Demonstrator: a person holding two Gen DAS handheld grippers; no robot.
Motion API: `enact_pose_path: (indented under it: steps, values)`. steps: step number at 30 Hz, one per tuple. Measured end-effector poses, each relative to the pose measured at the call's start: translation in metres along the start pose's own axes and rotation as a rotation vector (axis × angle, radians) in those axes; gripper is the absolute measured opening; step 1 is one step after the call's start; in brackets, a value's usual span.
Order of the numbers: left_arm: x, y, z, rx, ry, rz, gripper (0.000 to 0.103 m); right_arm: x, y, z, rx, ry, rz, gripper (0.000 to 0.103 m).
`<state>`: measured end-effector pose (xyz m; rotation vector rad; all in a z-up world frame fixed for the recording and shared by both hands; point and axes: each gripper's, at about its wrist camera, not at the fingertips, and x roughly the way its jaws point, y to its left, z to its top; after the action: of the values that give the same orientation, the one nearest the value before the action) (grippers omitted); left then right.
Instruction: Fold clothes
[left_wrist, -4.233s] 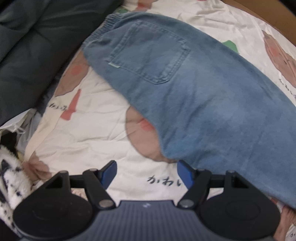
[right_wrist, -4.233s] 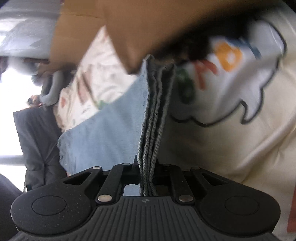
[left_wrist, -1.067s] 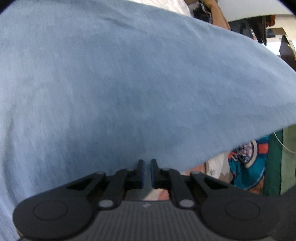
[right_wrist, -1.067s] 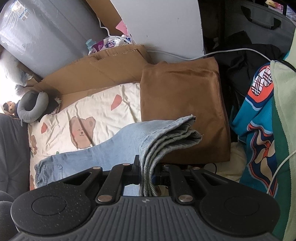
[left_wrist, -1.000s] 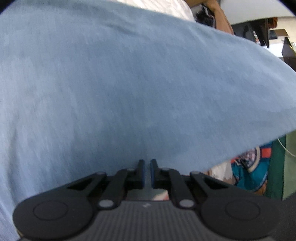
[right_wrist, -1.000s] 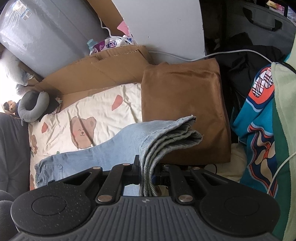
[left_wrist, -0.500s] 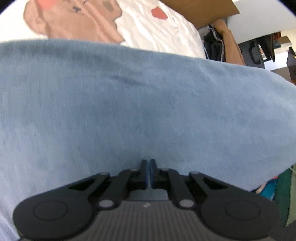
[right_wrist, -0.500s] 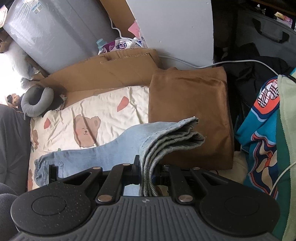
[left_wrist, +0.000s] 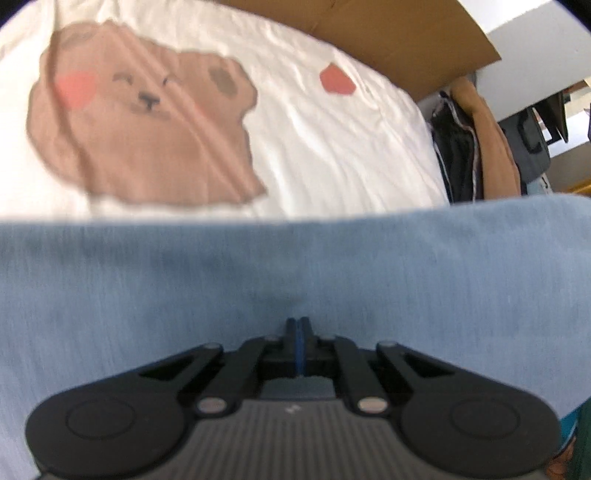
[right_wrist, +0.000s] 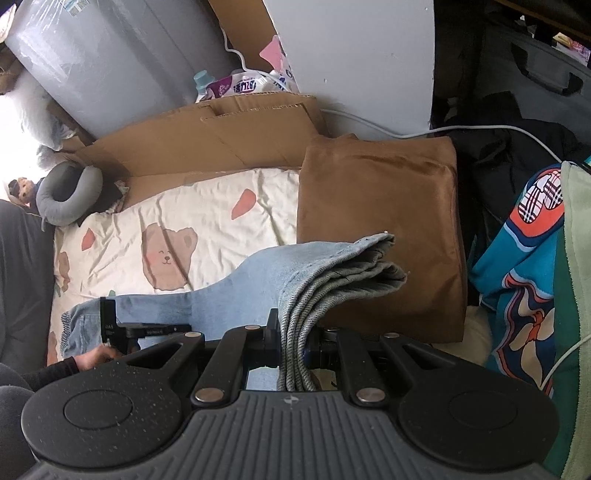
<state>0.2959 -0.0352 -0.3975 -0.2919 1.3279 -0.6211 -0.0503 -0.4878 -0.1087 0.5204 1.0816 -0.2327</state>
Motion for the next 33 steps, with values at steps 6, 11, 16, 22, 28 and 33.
enact_pose_path:
  steps: [6, 11, 16, 22, 28, 33]
  values:
    - [0.013, -0.013, 0.013, 0.01, -0.019, 0.016, 0.002, 0.002, 0.003, 0.004, -0.009, 0.012, -0.01, 0.009]
    - [0.016, -0.017, 0.012, 0.02, 0.004, -0.008, 0.002, 0.002, 0.011, 0.008, -0.027, 0.013, -0.005, 0.009]
    - [0.015, -0.019, -0.01, 0.045, 0.071, -0.03, 0.003, -0.004, 0.026, 0.016, -0.066, 0.019, 0.016, 0.009]
    - [0.01, -0.022, -0.05, 0.015, 0.129, -0.098, 0.003, -0.014, 0.054, 0.032, -0.119, 0.0, 0.046, 0.009]
    - [0.008, -0.023, -0.09, -0.05, 0.146, -0.131, 0.002, -0.022, 0.09, 0.046, -0.189, -0.002, 0.066, 0.009]
    - [0.007, -0.025, -0.12, -0.092, 0.205, -0.148, 0.002, -0.028, 0.12, 0.054, -0.255, 0.001, 0.081, 0.009]
